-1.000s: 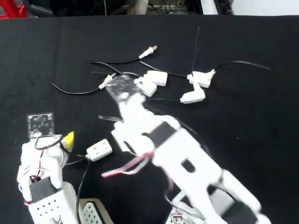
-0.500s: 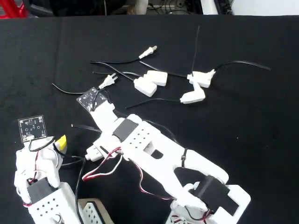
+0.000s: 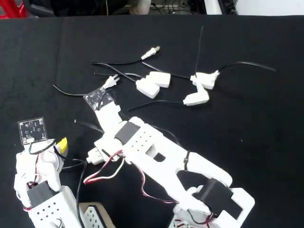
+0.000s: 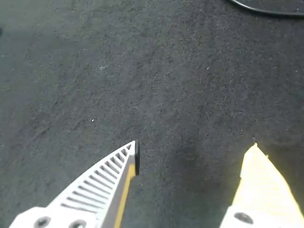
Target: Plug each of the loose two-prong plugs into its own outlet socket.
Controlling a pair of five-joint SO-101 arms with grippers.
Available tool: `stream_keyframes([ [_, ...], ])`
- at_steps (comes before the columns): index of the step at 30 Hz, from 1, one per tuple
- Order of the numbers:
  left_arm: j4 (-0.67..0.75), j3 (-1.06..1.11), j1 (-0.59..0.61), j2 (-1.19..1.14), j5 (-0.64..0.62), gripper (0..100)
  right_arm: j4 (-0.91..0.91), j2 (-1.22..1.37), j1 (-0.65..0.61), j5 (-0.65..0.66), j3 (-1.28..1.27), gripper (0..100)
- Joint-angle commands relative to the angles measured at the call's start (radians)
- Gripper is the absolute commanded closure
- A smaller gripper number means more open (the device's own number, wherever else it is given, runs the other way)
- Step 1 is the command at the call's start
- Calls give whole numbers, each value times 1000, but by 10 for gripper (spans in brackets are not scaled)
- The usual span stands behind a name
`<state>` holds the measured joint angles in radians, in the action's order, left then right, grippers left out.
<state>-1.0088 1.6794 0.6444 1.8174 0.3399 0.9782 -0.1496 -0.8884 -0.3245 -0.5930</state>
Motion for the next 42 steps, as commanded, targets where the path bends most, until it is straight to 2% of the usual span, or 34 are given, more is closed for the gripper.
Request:
stream_keyframes([
  [1, 15, 19, -12, 5, 5, 654, 0, -2, -14, -17, -10, 987],
  [11, 17, 19, -12, 5, 5, 654, -8, -2, -94, -37, -44, 987],
  [16, 17, 19, -12, 5, 5, 654, -5, -2, -91, -60, -54, 987],
  [24, 17, 19, -12, 5, 5, 654, -8, -2, 2, -57, -59, 987],
  [42, 17, 19, -12, 5, 5, 654, -6, -1, 34, -61, -76, 987],
])
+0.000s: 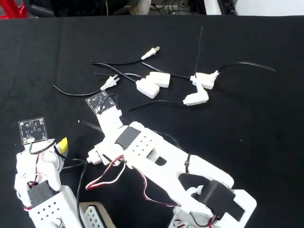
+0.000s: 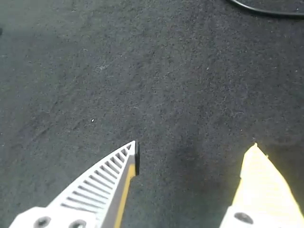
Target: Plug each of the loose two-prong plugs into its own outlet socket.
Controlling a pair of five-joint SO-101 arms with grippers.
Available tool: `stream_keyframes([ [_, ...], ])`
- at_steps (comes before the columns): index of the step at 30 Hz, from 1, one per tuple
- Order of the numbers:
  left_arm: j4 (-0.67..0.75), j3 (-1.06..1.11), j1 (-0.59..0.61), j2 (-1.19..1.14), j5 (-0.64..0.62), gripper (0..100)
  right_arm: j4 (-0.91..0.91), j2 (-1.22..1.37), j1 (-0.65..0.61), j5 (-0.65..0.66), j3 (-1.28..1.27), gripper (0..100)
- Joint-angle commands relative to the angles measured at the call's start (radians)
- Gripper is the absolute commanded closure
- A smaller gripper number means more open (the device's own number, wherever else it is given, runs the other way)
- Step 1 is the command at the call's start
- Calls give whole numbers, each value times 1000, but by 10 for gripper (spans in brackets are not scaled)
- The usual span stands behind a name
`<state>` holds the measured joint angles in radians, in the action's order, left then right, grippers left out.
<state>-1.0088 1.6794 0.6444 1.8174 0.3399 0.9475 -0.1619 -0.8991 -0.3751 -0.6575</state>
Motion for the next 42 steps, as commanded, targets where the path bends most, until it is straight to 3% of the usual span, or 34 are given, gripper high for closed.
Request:
stream_keyframes([
  [1, 17, 19, -12, 5, 5, 654, 29, 10, 58, -11, -12, 987],
  [11, 17, 19, -12, 5, 5, 654, 23, 24, 38, -8, -16, 987],
  [16, 17, 19, -12, 5, 5, 654, -49, 177, -3, -6, 7, 987],
  [21, 17, 19, -12, 5, 5, 654, 112, 298, 21, -5, 168, 987],
  [28, 17, 19, -13, 5, 5, 654, 155, 236, 252, 123, 191, 987],
  [38, 17, 19, -13, 5, 5, 654, 77, 229, 793, 390, 196, 987],
  [42, 17, 19, -13, 5, 5, 654, 68, 229, 847, 428, 193, 987],
])
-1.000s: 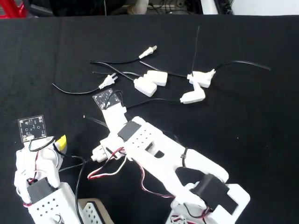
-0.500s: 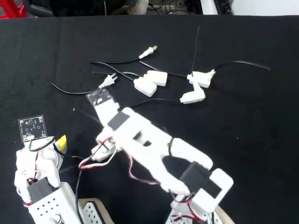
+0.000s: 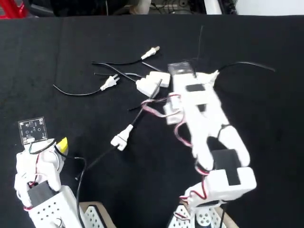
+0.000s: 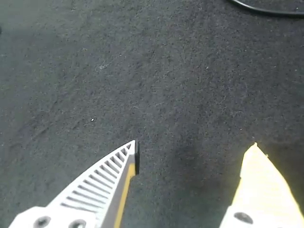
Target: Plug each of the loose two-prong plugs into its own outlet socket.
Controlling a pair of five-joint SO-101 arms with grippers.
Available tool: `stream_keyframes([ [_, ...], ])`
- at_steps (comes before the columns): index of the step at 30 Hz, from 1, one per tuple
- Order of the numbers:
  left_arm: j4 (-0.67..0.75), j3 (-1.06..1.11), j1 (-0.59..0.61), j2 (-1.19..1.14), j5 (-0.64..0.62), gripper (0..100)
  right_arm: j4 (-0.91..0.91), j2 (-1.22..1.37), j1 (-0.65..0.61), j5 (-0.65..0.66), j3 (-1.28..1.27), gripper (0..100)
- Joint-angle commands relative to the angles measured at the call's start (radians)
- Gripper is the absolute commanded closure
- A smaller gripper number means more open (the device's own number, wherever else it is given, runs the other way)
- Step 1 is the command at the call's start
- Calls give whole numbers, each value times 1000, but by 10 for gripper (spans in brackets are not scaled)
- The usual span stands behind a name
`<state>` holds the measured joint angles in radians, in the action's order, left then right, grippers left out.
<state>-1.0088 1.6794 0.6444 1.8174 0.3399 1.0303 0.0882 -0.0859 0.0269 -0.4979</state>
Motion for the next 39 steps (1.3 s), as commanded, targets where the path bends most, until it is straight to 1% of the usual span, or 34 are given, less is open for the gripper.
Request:
stream_keyframes([
  [1, 17, 19, -13, 5, 5, 654, -15, -22, 34, 26, 33, 986],
  [4, 17, 19, -13, 5, 5, 654, -5, -31, 15, 26, 35, 985],
  [6, 17, 19, -13, 5, 5, 654, 49, -36, -43, 35, 38, 983],
  [7, 17, 19, -13, 5, 5, 654, 83, -47, -80, 60, 33, 975],
  [9, 17, 19, -13, 5, 5, 654, 163, -84, -153, 112, 27, 917],
  [11, 17, 19, -13, 5, 5, 654, 226, -148, -216, 144, 10, 870],
  [13, 17, 19, -13, 5, 5, 654, 272, -245, -282, 190, -39, 875],
  [15, 17, 19, -13, 5, 5, 654, 278, -378, -359, 218, -122, 884],
  [18, 17, 19, -13, 5, 5, 654, 232, -595, -516, 222, -291, 874],
  [19, 17, 19, -13, 5, 5, 654, 213, -661, -580, 236, -351, 851],
  [21, 17, 19, -13, 5, 3, 654, 170, -779, -681, 242, -452, 764],
  [23, 17, 19, -13, 5, 3, 654, 126, -866, -741, 244, -513, 671],
  [25, 17, 19, -13, 5, 3, 654, 84, -908, -778, 241, -539, 613],
  [28, 17, 19, -13, 5, 3, 654, 14, -888, -806, 235, -544, 606],
  [30, 17, 19, -13, 5, 3, 654, -43, -849, -812, 193, -545, 606],
  [36, 17, 19, -13, 5, 3, 654, -218, -705, -916, 129, -549, 606],
  [39, 17, 19, -13, 5, 3, 654, -308, -624, -907, 123, -549, 606],
])
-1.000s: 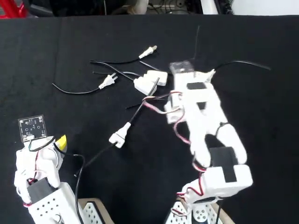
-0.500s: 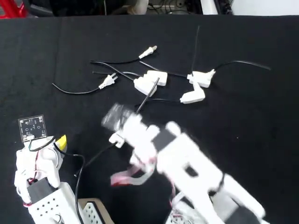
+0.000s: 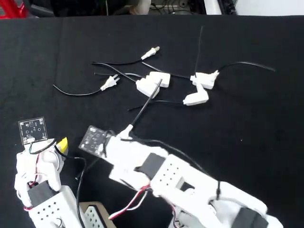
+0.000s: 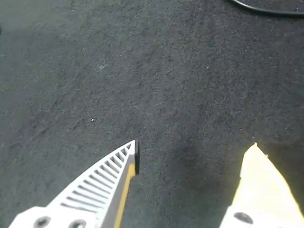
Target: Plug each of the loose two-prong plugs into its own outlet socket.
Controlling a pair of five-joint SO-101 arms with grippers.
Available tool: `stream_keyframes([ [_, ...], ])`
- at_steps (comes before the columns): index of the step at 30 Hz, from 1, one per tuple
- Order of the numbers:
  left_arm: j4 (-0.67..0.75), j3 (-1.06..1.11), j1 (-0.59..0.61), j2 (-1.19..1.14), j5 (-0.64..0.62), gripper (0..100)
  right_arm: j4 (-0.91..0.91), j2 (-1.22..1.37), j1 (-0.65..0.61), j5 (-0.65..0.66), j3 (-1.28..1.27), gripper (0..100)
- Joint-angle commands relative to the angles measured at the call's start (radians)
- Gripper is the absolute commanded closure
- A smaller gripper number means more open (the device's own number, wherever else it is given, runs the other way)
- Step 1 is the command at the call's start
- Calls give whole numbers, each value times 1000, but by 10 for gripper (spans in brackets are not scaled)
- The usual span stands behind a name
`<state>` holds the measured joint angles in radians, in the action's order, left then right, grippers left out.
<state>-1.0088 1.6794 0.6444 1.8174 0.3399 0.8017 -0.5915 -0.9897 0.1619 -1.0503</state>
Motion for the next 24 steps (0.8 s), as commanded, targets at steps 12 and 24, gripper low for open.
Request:
stream_keyframes([
  [12, 17, 19, -13, 5, 3, 654, -276, 232, 178, 54, 12, 949],
  [24, 17, 19, -13, 5, 3, 654, -304, 232, 212, 54, 8, 987],
])
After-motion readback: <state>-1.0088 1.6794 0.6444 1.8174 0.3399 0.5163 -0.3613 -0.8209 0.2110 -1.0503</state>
